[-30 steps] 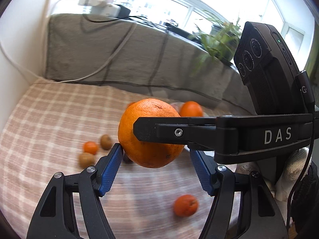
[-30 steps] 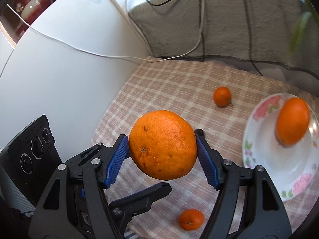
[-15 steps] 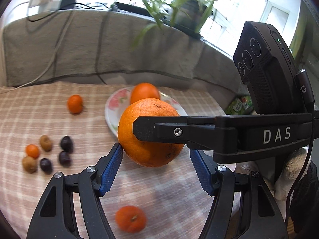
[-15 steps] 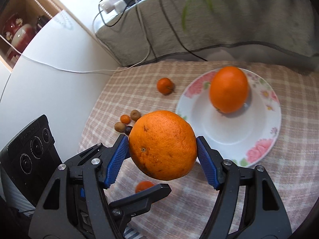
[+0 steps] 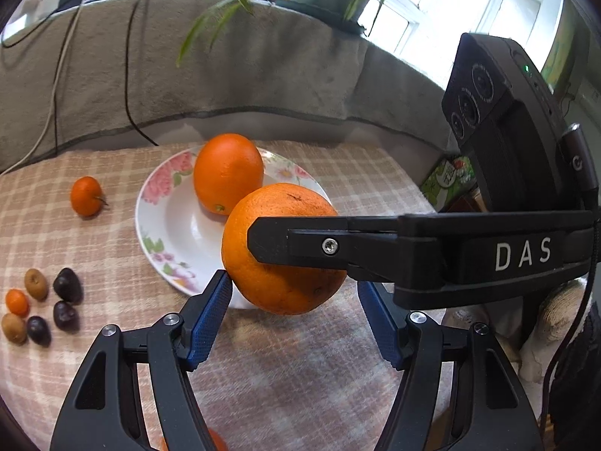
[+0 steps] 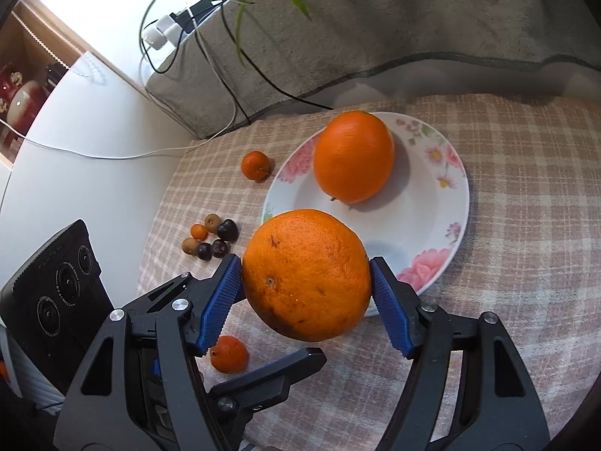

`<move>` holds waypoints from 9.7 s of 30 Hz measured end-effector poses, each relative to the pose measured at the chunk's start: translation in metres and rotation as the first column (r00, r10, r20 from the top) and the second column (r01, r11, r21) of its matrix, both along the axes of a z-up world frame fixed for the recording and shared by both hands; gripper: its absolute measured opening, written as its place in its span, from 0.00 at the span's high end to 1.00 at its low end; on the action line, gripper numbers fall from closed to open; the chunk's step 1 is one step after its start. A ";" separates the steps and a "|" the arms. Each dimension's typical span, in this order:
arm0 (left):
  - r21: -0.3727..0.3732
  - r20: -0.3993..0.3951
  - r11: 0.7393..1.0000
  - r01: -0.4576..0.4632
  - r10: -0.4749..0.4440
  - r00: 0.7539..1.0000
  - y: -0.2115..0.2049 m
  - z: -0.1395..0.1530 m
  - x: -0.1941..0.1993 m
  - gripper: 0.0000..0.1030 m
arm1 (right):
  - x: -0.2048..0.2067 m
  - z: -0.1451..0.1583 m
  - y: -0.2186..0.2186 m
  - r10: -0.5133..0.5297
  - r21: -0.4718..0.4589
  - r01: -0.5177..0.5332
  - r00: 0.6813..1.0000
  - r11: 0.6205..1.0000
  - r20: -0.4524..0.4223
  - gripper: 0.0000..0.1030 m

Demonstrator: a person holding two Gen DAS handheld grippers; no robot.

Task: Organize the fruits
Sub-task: 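Carry the bumpy orange with the right gripper onto the plate and release, then move the right gripper to a dark plum among the kiwis, then grasp the dark plum with the right gripper while the left gripper grasps a kiwi, then lower the kiwi and plum onto the white plate and open both grippers, then move both grippers back to the loose fruit on the table, then grasp a small tangerine with the left gripper while the right gripper grasps a dark plum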

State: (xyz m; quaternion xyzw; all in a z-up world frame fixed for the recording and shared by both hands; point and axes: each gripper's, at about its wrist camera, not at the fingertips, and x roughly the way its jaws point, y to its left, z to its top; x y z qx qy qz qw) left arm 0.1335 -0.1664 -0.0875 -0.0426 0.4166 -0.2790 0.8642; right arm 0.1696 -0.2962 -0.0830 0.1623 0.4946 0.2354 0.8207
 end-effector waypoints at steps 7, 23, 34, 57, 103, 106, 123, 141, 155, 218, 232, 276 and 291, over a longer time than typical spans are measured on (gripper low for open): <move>0.039 0.013 0.999 -0.006 0.005 1.000 -0.007 0.000 0.004 0.34 | 0.002 -0.003 -0.006 -0.030 -0.021 0.030 1.000 0.999 0.007 0.30; 0.033 0.078 0.998 -0.050 0.048 0.996 0.019 0.023 -0.017 0.32 | -0.022 0.039 -0.012 -0.082 -0.042 0.090 0.982 0.995 0.167 0.29; 0.028 0.157 0.996 -0.089 0.083 0.984 0.055 0.035 -0.035 0.32 | -0.045 0.044 0.012 -0.062 -0.081 0.084 0.969 0.993 0.241 0.29; 0.062 0.100 0.950 -0.306 0.299 0.949 0.193 0.006 -0.053 0.47 | -0.056 0.040 0.099 0.189 -0.220 -0.125 0.935 0.967 0.301 0.30; 0.008 -0.057 0.947 -0.321 0.321 0.945 0.225 -0.049 -0.003 0.72 | 0.058 -0.047 0.205 0.234 -0.291 -0.245 0.969 0.925 -0.074 0.67; 0.006 -0.060 0.947 -0.320 0.320 0.945 0.225 -0.050 -0.001 0.72 | 0.058 -0.049 0.205 0.232 -0.295 -0.245 0.970 0.924 -0.078 0.68; 0.019 -0.037 0.949 -0.315 0.316 0.948 0.221 -0.047 -0.003 0.79 | 0.056 -0.045 0.197 0.219 -0.287 -0.227 0.974 0.931 -0.061 0.75; 0.024 -0.005 0.955 -0.295 0.295 0.955 0.222 -0.040 -0.008 0.79 | 0.039 -0.025 0.182 0.223 -0.266 -0.217 0.975 0.939 -0.007 0.76; -0.049 0.064 0.979 -0.200 0.203 0.977 0.178 0.000 -0.009 0.79 | -0.001 0.033 0.117 0.152 -0.215 -0.117 0.977 0.970 0.151 0.76; 0.023 0.099 0.996 -0.089 0.086 0.991 0.078 0.014 0.014 0.29 | -0.029 0.045 -0.009 -0.079 -0.204 0.147 0.948 0.968 0.308 0.16; 0.071 0.165 0.971 -0.226 0.212 0.963 0.147 0.030 0.004 0.29 | -0.052 0.062 0.037 0.038 -0.223 0.045 0.934 0.974 0.355 0.16; 0.128 -0.012 0.974 -0.189 0.192 0.981 0.215 -0.049 0.028 0.72 | 0.012 -0.035 0.206 0.452 -0.431 -0.381 0.889 0.818 0.074 0.62; 0.108 -0.030 0.980 -0.166 0.170 0.985 0.210 -0.055 0.041 0.77 | 0.022 -0.055 0.219 0.468 -0.432 -0.413 0.884 0.802 0.023 0.74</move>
